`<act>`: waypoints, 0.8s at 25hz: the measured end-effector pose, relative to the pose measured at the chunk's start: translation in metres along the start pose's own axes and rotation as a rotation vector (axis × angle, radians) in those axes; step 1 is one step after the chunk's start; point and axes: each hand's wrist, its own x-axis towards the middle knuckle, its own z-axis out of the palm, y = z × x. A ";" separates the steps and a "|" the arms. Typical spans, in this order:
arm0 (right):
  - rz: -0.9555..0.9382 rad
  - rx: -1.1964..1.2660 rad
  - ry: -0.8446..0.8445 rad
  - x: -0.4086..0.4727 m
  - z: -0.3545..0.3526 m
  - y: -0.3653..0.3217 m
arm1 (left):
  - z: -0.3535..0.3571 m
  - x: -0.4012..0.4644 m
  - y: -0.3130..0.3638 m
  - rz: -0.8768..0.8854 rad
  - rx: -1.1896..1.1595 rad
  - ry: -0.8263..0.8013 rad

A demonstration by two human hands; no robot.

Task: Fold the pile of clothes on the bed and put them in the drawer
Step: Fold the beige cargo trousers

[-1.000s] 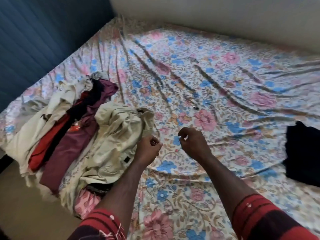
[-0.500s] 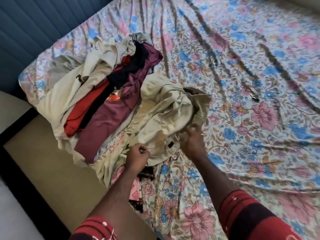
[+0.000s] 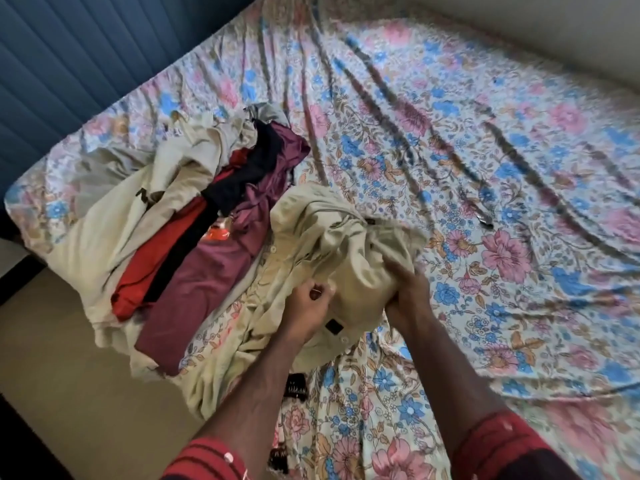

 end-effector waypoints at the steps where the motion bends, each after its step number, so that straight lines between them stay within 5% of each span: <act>1: 0.082 -0.006 -0.108 -0.012 -0.009 0.003 | 0.004 -0.004 0.005 -0.001 0.001 -0.030; 3: 0.119 -0.177 -0.180 -0.036 -0.028 0.000 | 0.013 -0.016 0.013 0.010 0.031 -0.116; 6: -0.050 -0.235 -0.061 -0.062 -0.041 -0.035 | 0.018 -0.038 0.025 0.031 0.077 -0.179; 11: -0.152 -0.142 -0.241 -0.111 -0.053 -0.100 | 0.020 -0.070 0.078 0.208 -0.004 0.070; 14: -0.283 -0.507 -0.332 -0.152 -0.046 -0.097 | 0.038 -0.120 0.119 0.366 -0.117 0.139; 20: -0.386 -1.260 -0.621 -0.182 -0.051 -0.065 | 0.038 -0.147 0.126 0.274 0.009 -0.186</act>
